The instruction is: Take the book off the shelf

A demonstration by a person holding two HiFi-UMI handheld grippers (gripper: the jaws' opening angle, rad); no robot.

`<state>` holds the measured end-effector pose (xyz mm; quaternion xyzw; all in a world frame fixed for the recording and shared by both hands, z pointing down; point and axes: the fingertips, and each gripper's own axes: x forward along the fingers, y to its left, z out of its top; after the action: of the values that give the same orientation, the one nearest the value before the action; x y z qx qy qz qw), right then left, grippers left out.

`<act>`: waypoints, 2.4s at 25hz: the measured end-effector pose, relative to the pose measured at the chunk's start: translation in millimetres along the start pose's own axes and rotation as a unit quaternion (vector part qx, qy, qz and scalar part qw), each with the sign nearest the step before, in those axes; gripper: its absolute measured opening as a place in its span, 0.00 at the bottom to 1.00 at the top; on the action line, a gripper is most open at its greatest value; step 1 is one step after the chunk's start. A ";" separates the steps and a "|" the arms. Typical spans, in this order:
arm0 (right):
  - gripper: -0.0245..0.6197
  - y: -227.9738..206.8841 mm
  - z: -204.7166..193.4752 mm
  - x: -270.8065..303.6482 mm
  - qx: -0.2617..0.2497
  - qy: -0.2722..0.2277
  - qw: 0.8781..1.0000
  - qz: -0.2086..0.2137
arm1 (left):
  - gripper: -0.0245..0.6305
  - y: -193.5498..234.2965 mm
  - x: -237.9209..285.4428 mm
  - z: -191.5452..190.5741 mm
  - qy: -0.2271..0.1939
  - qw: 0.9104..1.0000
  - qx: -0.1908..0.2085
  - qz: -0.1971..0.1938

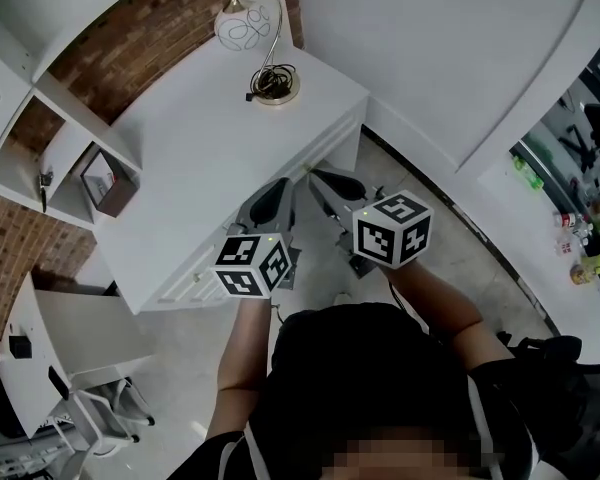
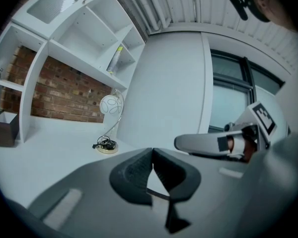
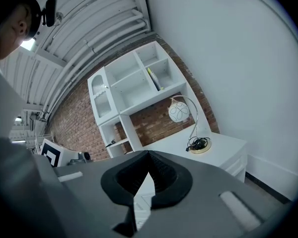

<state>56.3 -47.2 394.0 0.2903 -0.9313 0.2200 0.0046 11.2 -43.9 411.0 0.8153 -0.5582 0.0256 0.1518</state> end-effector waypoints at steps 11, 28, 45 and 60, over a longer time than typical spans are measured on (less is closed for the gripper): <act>0.04 -20.2 12.4 11.0 -0.001 0.000 1.000 0.016 | 0.05 7.5 17.8 9.4 -0.008 1.000 -0.001 0.027; 0.04 -46.1 40.9 84.4 -0.013 0.010 1.000 0.013 | 0.05 70.2 64.1 36.4 -0.010 0.999 -0.015 0.032; 0.04 -59.6 76.6 187.6 -0.022 0.014 1.000 0.013 | 0.05 165.9 108.8 77.5 -0.013 0.999 -0.020 0.027; 0.04 -65.9 104.3 248.5 -0.036 0.006 0.999 0.009 | 0.05 220.4 128.0 116.3 -0.033 0.999 -0.023 0.006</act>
<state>-102.1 -272.5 360.5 0.2805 -0.9410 0.1881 0.0189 -157.9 -264.5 375.5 0.8088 -0.5680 -0.0130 0.1515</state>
